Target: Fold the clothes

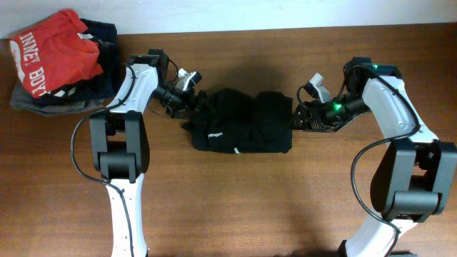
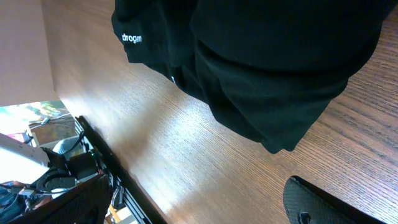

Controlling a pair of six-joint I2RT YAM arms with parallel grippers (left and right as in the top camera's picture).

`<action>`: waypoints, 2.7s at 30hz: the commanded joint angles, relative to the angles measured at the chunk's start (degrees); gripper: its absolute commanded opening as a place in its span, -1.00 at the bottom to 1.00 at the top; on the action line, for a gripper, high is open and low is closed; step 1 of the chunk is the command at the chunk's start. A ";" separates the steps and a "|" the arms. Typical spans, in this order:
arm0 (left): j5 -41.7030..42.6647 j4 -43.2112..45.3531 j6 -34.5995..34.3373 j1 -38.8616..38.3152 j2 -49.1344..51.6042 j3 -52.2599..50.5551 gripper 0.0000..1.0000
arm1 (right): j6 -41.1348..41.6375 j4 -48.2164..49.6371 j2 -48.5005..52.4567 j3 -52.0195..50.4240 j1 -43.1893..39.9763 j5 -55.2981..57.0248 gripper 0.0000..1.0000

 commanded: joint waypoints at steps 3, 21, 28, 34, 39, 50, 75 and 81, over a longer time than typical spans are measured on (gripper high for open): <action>4.70 -2.27 6.23 0.31 2.12 -1.09 0.85 | -0.63 0.00 -0.52 0.46 0.42 0.26 0.86; -6.40 2.32 -5.64 -6.12 2.12 -1.09 0.85 | -0.59 0.39 -0.52 0.46 0.42 0.26 0.88; -13.31 5.60 -13.33 -10.86 2.12 -1.09 0.50 | -0.59 0.37 -0.52 0.46 0.42 0.26 0.88; -18.56 6.27 -16.52 -12.22 2.12 -1.09 -0.38 | -0.61 0.37 -0.52 0.46 0.42 0.26 0.88; -18.86 6.62 -16.72 -12.07 2.12 -1.07 -0.99 | -0.61 0.35 -0.52 0.46 0.42 0.28 0.88; -35.63 0.59 -19.89 -8.37 -0.83 4.17 -0.99 | -0.59 0.39 -0.52 0.46 0.42 0.28 0.89; -40.39 -17.68 -20.74 -19.43 -2.82 27.17 -0.99 | 25.44 24.17 -0.37 -10.34 9.16 21.22 0.90; -40.37 -17.00 -22.21 -22.67 -2.82 29.31 -1.00 | 27.52 25.03 -0.37 -10.34 10.38 21.53 0.90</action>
